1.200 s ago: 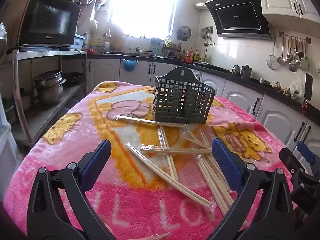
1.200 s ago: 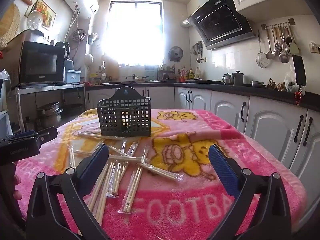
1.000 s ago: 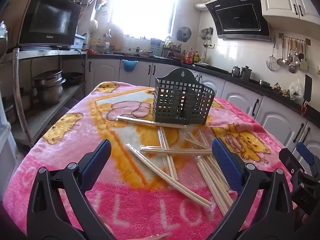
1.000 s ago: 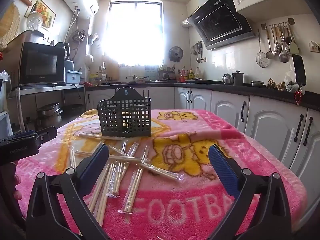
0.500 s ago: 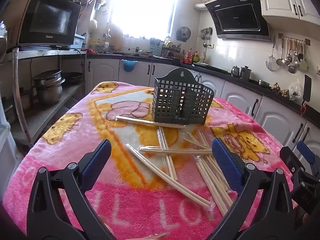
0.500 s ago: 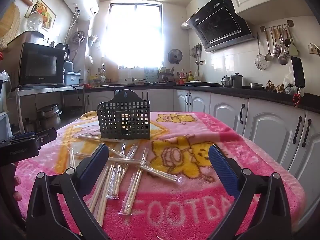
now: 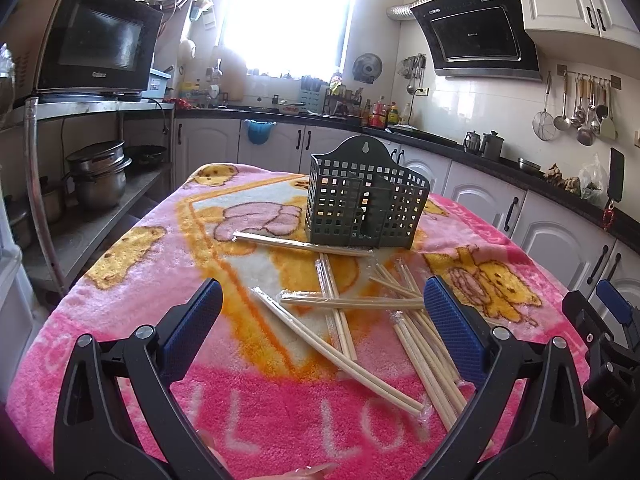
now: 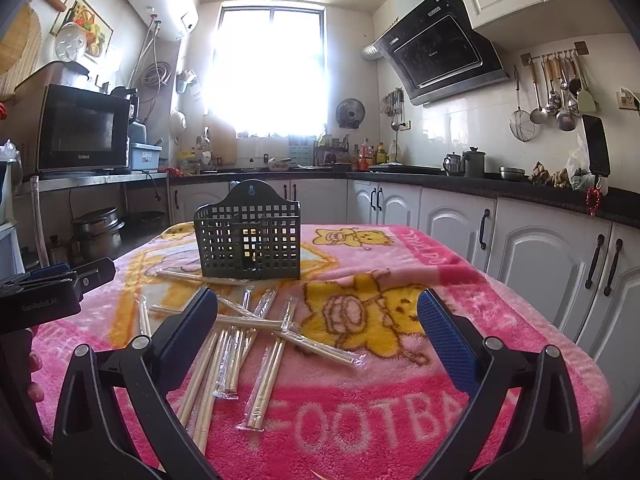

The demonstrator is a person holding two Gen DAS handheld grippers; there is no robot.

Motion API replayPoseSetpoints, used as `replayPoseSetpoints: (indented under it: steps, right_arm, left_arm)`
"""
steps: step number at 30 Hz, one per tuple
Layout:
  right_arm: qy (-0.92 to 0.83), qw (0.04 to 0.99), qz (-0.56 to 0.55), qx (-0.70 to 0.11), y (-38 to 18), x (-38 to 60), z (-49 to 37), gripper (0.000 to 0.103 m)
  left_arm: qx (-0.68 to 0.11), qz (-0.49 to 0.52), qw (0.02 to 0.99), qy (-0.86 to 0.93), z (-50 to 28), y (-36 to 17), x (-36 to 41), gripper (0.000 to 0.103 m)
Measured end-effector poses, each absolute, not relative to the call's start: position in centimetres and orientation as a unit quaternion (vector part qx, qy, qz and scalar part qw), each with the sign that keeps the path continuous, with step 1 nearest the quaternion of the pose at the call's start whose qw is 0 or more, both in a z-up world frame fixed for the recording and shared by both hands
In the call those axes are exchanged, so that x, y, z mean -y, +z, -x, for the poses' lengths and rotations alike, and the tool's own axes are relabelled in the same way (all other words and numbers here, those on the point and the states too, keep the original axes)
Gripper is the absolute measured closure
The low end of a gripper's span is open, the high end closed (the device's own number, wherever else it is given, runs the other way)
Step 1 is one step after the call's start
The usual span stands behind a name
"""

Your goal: Organize utensils

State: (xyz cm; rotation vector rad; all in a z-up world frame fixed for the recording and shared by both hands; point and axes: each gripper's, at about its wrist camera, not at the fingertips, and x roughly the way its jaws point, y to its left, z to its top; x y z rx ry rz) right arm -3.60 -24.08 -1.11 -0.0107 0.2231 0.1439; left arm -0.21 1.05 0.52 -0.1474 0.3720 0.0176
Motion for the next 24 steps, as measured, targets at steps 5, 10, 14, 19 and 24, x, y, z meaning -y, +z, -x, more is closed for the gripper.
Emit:
replayPoseSetpoints:
  steps: [5, 10, 14, 19, 24]
  right_arm:
    - [0.072, 0.991, 0.006, -0.111, -1.14, 24.09, 3.6, 0.006]
    - [0.072, 0.991, 0.006, -0.111, -1.2, 24.02, 3.6, 0.006]
    - [0.072, 0.991, 0.007, -0.111, -1.22, 24.01, 3.6, 0.006]
    - [0.072, 0.991, 0.007, -0.111, -1.24, 23.96, 3.54, 0.006]
    - [0.072, 0.991, 0.005, -0.112, -1.26, 24.03, 3.54, 0.006]
  left_arm:
    - [-0.185, 0.072, 0.98, 0.009, 0.22, 0.42, -0.88, 0.01]
    - [-0.184, 0.071, 0.98, 0.01, 0.17, 0.39, -0.73, 0.01]
    - [-0.184, 0.071, 0.98, 0.011, 0.05, 0.4, -0.57, 0.01]
    - [-0.183, 0.07, 0.98, 0.012, 0.05, 0.44, -0.62, 0.01]
    - [-0.183, 0.069, 0.981, 0.012, 0.02, 0.46, -0.63, 0.01]
